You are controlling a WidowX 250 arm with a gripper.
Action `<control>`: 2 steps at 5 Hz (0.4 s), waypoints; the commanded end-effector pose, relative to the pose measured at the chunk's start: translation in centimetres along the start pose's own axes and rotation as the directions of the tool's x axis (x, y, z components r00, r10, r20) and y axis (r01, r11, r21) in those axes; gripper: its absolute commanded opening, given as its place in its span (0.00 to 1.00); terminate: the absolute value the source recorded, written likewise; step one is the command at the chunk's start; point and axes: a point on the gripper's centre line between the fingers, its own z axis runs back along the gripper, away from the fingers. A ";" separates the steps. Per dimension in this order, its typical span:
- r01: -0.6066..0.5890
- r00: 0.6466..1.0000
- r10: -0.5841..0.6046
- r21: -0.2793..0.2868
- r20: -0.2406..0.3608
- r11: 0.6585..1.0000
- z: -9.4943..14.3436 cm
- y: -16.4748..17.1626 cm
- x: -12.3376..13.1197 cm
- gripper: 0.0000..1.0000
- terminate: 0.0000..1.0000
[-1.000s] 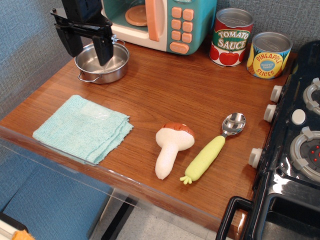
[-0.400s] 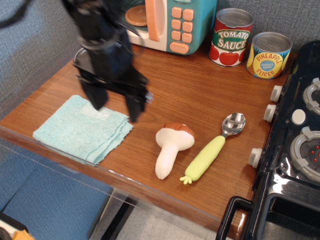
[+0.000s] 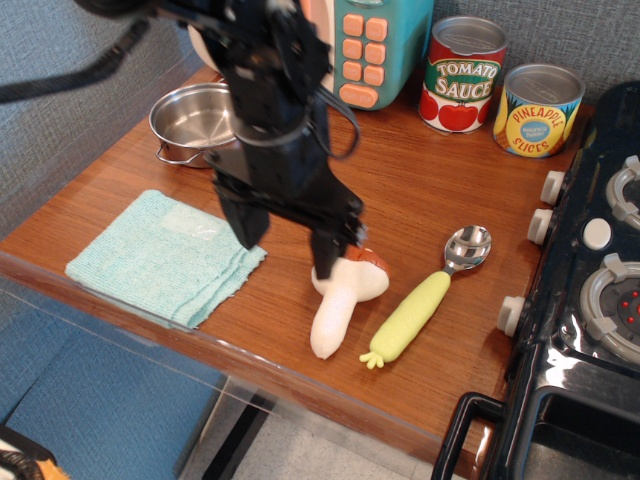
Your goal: Move the brown and white item to the right of a silver pot in front of the microwave.
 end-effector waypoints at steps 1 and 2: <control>-0.013 0.999 0.012 0.049 0.031 0.999 -0.8 -0.4 0.8 1.00 0.00; -0.036 0.999 0.034 0.055 0.032 0.998 -1.4 -0.6 1.4 1.00 0.00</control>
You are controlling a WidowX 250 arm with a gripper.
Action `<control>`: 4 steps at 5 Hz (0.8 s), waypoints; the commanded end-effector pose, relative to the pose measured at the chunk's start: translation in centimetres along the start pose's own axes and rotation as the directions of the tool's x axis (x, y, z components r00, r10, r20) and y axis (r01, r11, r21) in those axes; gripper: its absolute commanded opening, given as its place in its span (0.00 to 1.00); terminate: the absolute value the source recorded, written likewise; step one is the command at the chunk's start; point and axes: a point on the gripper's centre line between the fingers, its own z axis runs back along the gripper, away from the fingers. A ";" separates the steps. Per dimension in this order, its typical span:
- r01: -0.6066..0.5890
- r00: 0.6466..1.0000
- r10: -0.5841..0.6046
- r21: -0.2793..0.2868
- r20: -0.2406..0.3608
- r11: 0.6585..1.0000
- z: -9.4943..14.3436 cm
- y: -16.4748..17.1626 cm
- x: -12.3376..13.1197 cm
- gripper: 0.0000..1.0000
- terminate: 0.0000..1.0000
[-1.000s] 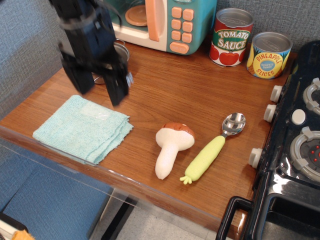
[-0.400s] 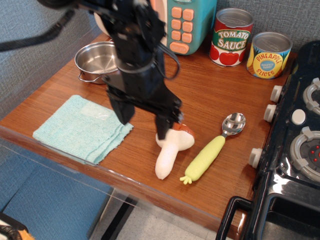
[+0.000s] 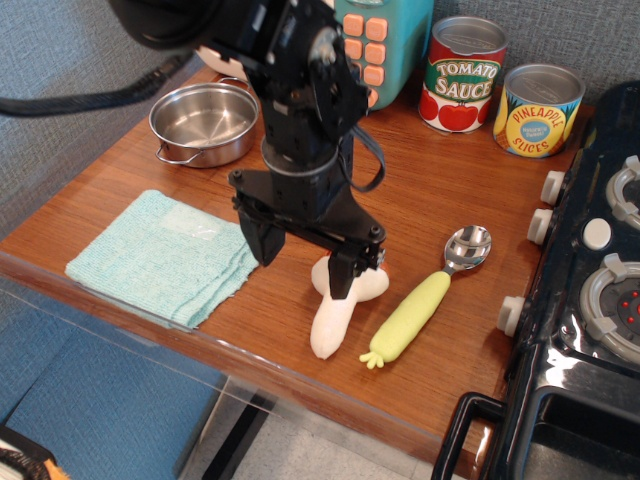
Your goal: Move the brown and white item to the right of a silver pot in front of the microwave.
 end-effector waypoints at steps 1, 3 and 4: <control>-0.031 0.998 0.031 -0.002 0.047 1.000 0.2 -0.9 1.7 1.00 0.00; -0.041 0.998 0.041 -0.008 0.041 0.999 -0.9 -2.1 2.5 1.00 0.00; -0.056 0.998 0.056 -0.011 0.034 0.998 -1.6 -2.1 3.2 1.00 0.00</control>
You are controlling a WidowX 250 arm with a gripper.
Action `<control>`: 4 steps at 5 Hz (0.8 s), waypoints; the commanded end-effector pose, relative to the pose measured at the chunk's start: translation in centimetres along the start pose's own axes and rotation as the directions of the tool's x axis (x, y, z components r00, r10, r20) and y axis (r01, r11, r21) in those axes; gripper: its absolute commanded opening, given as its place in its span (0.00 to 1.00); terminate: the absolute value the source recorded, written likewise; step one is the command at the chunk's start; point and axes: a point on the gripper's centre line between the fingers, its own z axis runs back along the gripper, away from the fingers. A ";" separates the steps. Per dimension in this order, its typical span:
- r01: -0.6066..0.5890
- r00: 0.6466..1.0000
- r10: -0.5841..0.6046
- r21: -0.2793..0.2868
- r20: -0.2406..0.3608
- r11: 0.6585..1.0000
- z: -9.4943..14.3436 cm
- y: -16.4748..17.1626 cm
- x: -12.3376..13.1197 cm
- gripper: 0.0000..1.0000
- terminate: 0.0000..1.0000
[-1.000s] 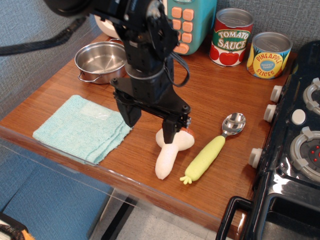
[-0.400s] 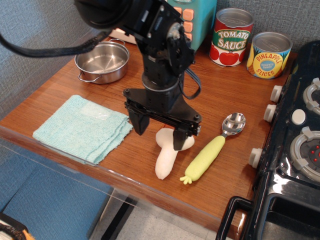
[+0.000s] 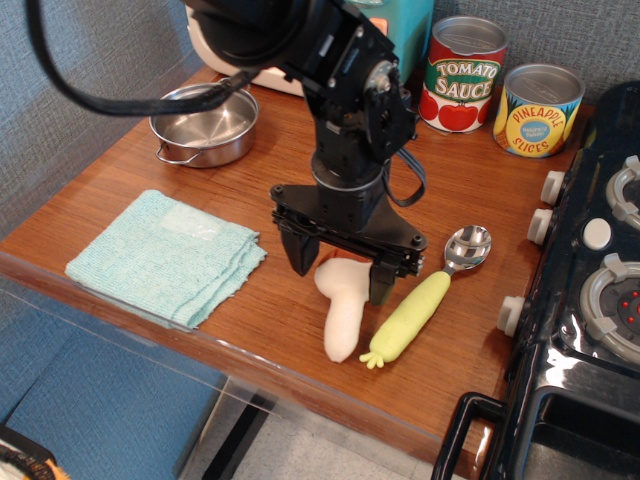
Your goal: Move the brown and white item to the right of a silver pot in front of the microwave.
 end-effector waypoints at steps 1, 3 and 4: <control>-0.028 0.999 0.028 -0.008 0.019 1.000 -0.6 0.6 2.1 1.00 0.00; 0.011 1.000 -0.011 -0.017 0.003 1.000 0.5 1.5 1.8 0.00 0.00; 0.058 0.998 -0.057 -0.069 0.018 0.996 3.6 2.7 3.0 0.00 0.00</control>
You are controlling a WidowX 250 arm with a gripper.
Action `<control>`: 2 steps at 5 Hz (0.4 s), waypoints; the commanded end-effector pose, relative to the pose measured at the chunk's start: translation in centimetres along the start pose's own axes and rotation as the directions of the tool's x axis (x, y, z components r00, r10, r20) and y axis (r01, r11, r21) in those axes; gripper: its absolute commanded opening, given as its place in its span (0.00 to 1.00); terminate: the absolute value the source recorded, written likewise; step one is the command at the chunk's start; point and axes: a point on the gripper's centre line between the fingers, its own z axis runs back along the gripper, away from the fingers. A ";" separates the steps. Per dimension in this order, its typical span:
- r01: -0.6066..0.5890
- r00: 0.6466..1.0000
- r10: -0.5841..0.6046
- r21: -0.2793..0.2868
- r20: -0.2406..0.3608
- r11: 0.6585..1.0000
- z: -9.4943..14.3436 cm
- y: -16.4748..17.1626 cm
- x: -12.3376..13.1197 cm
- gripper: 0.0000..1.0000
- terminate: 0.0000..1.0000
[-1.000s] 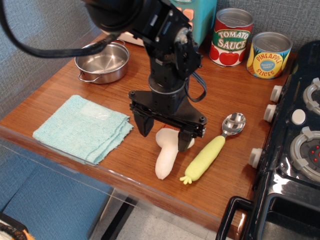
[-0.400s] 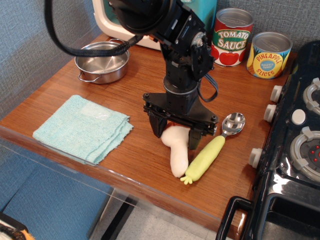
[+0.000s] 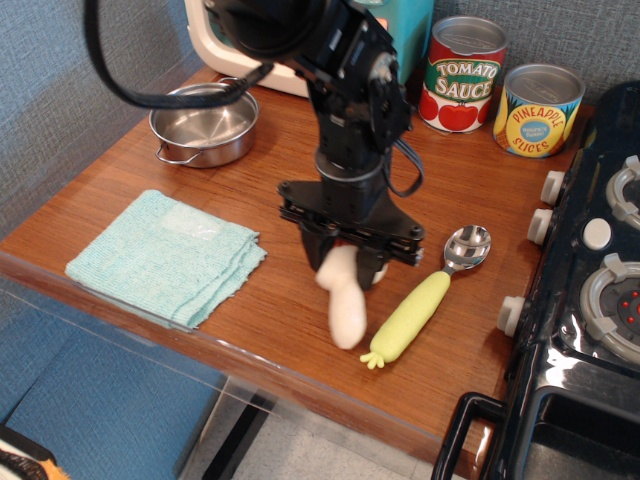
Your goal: Move the brown and white item to the right of a silver pot in front of the microwave.
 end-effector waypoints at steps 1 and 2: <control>0.083 0.984 -0.066 -0.098 0.165 0.992 8.1 3.3 6.6 0.00 0.00; 0.053 0.989 -0.038 -0.105 0.141 0.993 6.4 5.0 11.3 0.00 0.00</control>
